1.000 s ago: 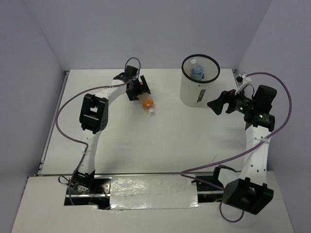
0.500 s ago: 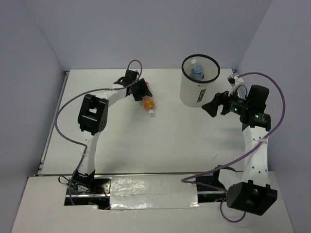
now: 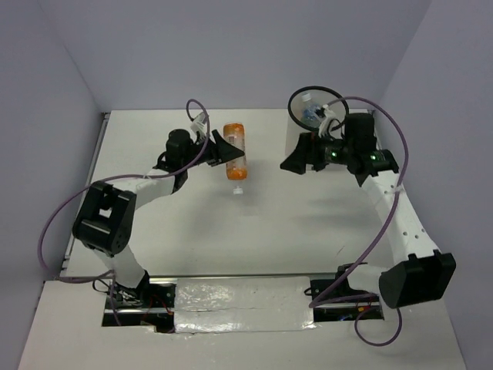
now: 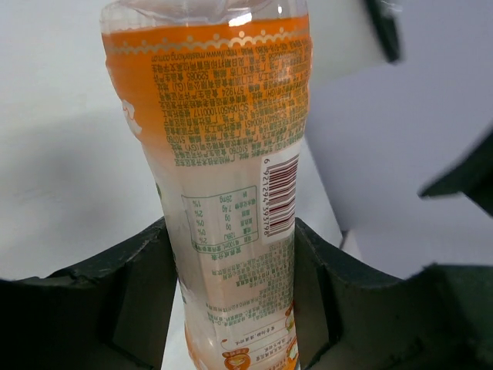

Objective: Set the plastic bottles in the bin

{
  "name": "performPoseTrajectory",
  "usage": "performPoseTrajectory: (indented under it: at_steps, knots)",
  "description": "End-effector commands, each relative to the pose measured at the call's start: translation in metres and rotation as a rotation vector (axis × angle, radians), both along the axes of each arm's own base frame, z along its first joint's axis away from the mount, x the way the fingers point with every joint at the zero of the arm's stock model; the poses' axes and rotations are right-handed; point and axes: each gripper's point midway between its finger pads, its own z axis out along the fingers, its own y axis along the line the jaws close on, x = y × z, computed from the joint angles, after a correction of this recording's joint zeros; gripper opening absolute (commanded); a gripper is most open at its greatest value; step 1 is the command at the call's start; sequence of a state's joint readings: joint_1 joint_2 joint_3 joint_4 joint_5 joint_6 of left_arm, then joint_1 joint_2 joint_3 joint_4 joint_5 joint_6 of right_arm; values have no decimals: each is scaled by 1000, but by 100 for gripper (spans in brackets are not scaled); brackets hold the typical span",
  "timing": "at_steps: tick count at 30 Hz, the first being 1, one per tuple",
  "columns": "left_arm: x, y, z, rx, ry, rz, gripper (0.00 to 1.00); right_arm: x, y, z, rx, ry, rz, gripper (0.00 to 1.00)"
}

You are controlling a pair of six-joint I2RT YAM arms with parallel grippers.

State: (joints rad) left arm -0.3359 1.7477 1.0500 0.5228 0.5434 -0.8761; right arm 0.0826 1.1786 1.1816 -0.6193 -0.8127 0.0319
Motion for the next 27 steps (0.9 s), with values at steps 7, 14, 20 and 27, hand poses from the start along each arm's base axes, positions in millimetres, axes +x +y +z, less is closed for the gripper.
performPoseTrajectory:
  at_steps: [7,14,20,27]
  knots:
    - [-85,-33,89,-222,-290,-203,36,54,74,77,128,39,-110,100]
    - [-104,-47,108,-242,-325,-238,37,73,108,56,63,49,-105,100]
    - [-109,-51,111,-241,-331,-245,39,76,120,36,10,58,-92,100]
    - [-108,-53,114,-245,-336,-238,43,59,133,32,33,77,-1,81]
